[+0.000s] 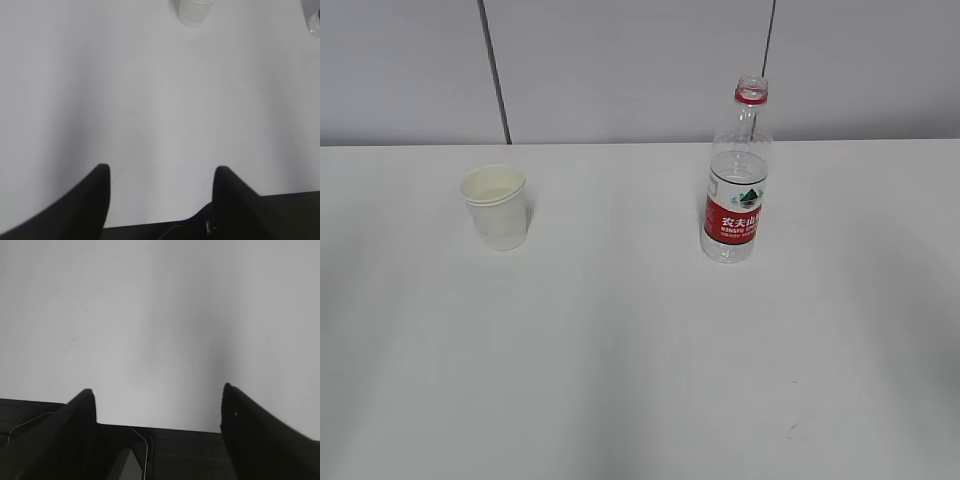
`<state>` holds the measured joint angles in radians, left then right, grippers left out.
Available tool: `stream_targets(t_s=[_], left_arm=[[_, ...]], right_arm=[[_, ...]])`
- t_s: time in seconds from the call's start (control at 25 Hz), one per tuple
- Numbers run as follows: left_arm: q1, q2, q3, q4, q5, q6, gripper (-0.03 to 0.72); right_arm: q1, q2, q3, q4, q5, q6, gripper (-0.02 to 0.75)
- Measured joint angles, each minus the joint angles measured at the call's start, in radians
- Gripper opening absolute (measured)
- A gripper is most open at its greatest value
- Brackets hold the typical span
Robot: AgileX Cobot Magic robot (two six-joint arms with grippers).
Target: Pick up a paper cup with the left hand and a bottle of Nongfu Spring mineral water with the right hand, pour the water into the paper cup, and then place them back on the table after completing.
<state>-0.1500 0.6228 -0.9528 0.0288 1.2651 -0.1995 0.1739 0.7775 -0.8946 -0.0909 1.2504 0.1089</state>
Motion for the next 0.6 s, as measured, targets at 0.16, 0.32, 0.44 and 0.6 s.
stream_targets(t_s=[0.16,0.32,0.44,0.6], left_arm=[[0.000,-0.125,0.043,0.001,0.002,0.013,0.406],[0.000,-0.244,0.096,0.001,0.005,0.015,0.406],[0.000,-0.329,0.147,0.001,0.008,0.015,0.405],[0.000,-0.443,0.223,0.000,0.014,0.015,0.405]], right_arm=[[0.000,-0.106,0.075,-0.005,0.002,0.000,0.572],[0.000,-0.211,0.139,-0.010,0.004,-0.004,0.572],[0.000,-0.290,0.183,-0.019,0.004,-0.010,0.572],[0.000,-0.394,0.246,-0.020,0.005,-0.021,0.572]])
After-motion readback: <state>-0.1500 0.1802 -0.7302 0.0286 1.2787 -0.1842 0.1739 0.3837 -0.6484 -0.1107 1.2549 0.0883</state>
